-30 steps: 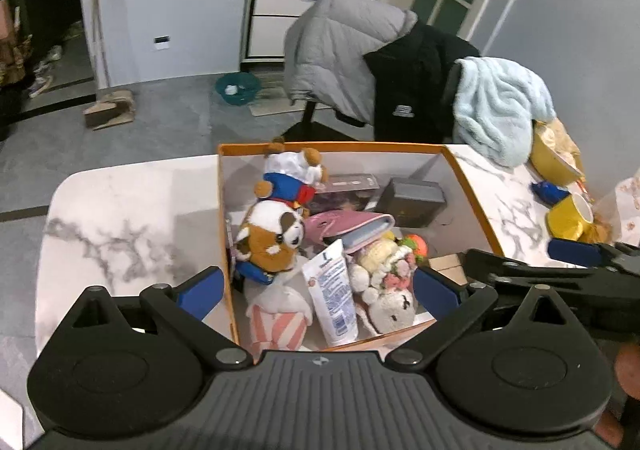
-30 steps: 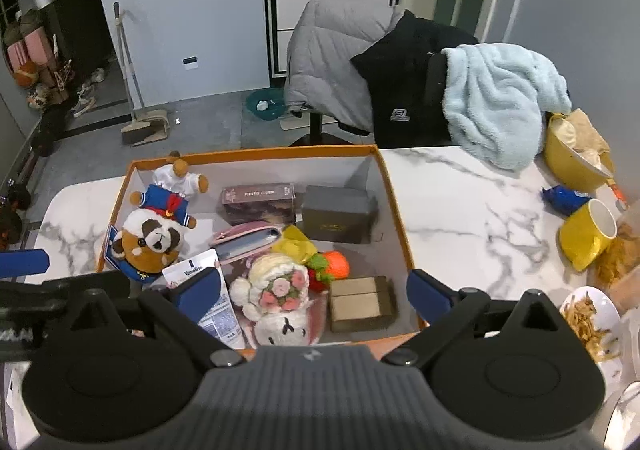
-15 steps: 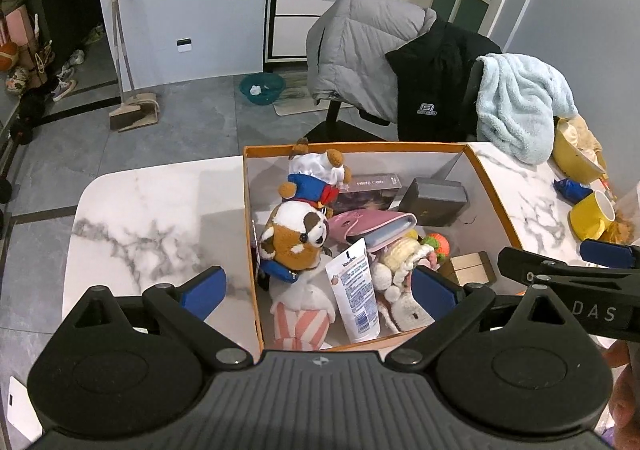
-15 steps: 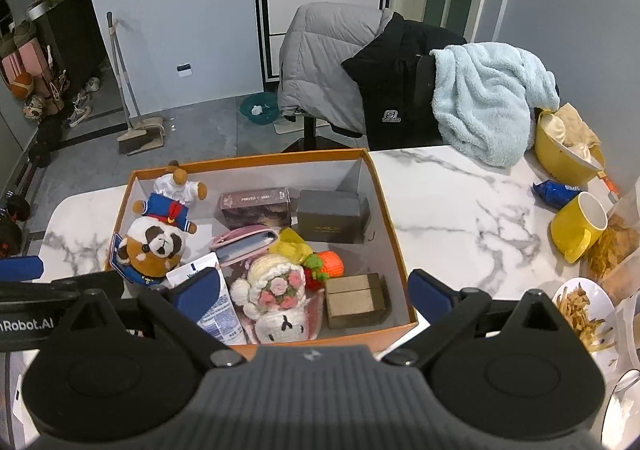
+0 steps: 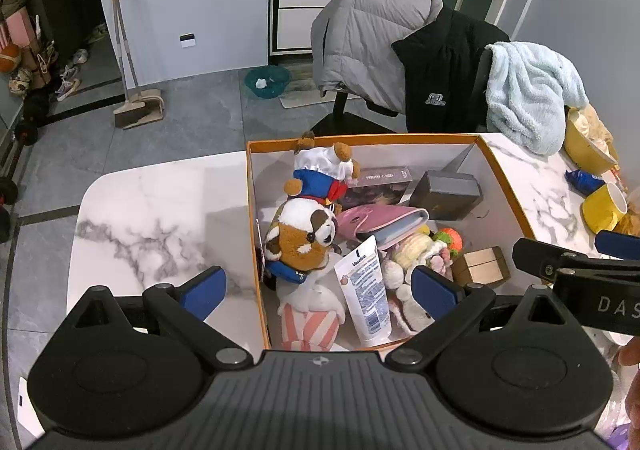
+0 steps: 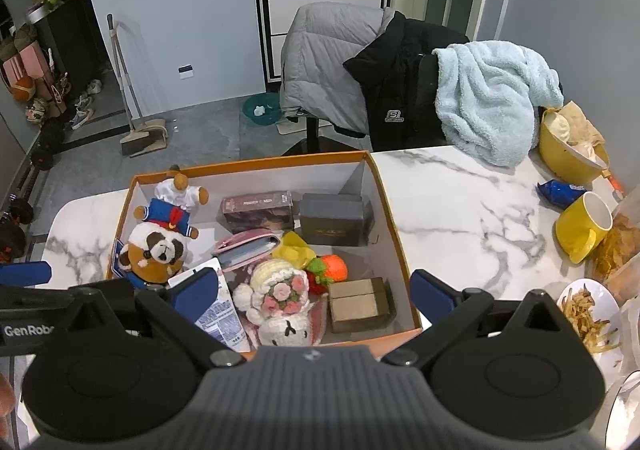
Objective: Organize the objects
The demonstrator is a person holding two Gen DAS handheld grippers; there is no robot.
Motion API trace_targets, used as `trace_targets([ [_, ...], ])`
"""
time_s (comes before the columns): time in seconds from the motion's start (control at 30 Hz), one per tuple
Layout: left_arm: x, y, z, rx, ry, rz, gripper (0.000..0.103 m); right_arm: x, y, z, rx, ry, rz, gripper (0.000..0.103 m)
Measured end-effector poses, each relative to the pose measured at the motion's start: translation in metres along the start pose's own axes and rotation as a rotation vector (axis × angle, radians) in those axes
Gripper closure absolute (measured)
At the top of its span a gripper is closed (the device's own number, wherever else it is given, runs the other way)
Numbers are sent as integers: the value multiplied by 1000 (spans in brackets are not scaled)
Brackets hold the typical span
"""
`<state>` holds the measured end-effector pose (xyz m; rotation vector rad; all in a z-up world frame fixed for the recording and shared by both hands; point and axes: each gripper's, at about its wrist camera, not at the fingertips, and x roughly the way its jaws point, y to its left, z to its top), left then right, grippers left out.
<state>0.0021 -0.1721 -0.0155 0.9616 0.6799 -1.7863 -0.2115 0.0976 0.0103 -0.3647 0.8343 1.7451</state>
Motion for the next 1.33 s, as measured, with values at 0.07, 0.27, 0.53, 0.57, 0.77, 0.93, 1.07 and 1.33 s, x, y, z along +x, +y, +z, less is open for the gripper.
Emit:
trace_targets([
  [0.07, 2, 0, 0, 1, 3, 3, 0, 2, 1, 1, 1, 2, 2, 2],
  [0.27, 8, 2, 2, 6, 13, 7, 0, 9, 3, 3, 2, 10, 9, 2],
  [0.53, 15, 5, 3, 3, 23, 12, 0, 16, 6, 4, 5, 19, 13, 2],
  [0.57, 15, 5, 3, 3, 24, 13, 0, 17, 6, 4, 6, 20, 13, 2],
  [0.77, 17, 7, 5, 2, 24, 17, 0, 19, 8, 5, 6, 21, 15, 2],
  [0.93, 18, 7, 5, 2, 25, 18, 0, 20, 9, 5, 7, 22, 15, 2],
  [1.07, 19, 8, 5, 4, 25, 22, 0, 22, 11, 4, 8, 24, 16, 2],
  [1.33, 16, 7, 4, 25, 5, 30, 0, 22, 12, 1, 12, 23, 19, 2],
])
